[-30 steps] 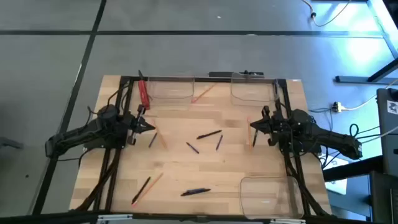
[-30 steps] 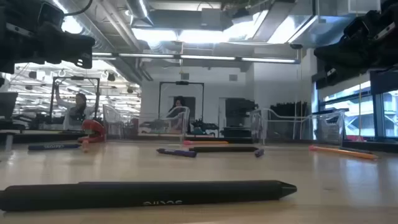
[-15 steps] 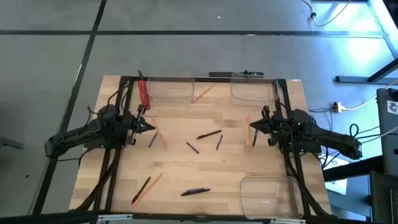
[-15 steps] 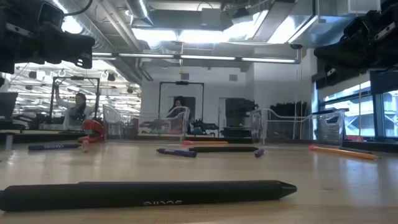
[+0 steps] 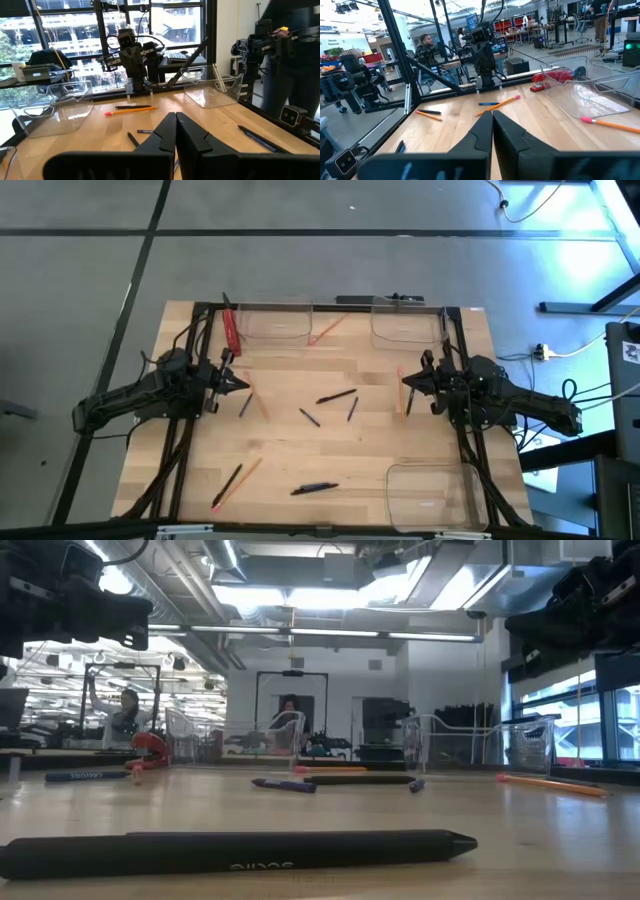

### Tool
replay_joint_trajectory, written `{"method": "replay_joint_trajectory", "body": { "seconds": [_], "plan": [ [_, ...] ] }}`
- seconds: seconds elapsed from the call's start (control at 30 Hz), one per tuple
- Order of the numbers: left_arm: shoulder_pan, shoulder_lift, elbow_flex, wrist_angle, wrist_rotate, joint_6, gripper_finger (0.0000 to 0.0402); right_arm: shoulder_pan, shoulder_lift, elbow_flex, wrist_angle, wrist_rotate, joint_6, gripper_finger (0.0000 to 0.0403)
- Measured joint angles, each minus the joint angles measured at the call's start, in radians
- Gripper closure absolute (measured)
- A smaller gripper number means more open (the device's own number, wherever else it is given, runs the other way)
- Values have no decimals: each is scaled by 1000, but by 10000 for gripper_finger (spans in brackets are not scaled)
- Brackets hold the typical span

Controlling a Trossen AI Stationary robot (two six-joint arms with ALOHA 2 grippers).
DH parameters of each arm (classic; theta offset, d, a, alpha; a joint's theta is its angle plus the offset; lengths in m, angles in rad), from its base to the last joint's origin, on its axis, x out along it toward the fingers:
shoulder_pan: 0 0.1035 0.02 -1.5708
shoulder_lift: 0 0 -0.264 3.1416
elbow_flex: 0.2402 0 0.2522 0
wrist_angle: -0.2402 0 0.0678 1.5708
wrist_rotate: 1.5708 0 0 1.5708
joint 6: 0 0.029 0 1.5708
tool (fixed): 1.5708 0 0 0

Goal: Sort crayons/erasers/pens/pencils in bins

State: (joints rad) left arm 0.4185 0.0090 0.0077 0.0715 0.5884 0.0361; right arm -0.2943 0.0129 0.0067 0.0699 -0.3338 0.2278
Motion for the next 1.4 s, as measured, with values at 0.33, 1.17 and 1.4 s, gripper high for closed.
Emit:
{"method": "replay_joint_trajectory", "body": {
  "seconds": [0.33,1.17,1.4],
  "plan": [
    [0,0,0,0,0,0,401,0,0,0,0,0,0,388],
    [32,7,6,-19,-3,401,401,0,0,0,17,0,-22,388],
    [32,4,6,-14,-26,417,401,0,0,0,15,35,-27,388]
  ]
}}
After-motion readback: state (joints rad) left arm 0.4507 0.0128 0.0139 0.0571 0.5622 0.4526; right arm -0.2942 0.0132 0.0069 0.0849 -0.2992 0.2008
